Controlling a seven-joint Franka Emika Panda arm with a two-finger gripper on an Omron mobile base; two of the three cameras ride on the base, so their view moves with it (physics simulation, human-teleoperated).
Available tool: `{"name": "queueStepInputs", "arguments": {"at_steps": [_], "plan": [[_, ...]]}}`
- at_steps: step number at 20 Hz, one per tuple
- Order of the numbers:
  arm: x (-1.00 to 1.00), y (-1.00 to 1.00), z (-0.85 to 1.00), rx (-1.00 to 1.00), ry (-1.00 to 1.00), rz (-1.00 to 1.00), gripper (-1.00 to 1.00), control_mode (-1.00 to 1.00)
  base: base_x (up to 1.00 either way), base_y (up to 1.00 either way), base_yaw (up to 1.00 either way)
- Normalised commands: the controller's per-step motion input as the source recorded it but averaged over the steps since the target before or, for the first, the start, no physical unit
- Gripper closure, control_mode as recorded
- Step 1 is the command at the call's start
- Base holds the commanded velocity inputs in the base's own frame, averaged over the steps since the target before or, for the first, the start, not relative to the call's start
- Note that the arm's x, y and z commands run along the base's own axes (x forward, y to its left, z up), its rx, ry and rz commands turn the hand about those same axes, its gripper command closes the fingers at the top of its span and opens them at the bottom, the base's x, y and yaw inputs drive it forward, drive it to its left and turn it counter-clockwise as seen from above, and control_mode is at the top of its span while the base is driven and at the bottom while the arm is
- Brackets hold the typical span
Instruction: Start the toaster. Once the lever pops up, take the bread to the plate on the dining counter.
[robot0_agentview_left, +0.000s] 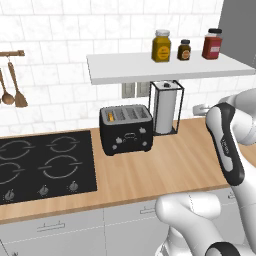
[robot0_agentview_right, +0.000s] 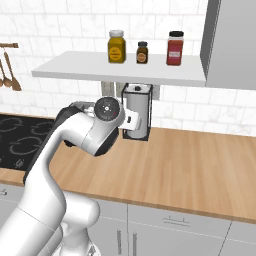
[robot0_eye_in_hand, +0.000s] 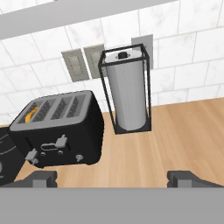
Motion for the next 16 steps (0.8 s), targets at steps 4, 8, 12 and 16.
{"name": "queueStepInputs", "arguments": {"at_steps": [4, 8, 12, 16], "plan": [[0.00, 0.00, 0.00, 0.00, 0.00, 0.00, -1.00, -1.00, 0.00, 0.00, 0.00], [0.00, 0.00, 0.00, 0.00, 0.00, 0.00, -1.00, -1.00, 0.00, 0.00, 0.00], [0.00, 0.00, 0.00, 0.00, 0.00, 0.00, -1.00, -1.00, 0.00, 0.00, 0.00], [0.00, 0.00, 0.00, 0.00, 0.00, 0.00, -1.00, -1.00, 0.00, 0.00, 0.00]]}}
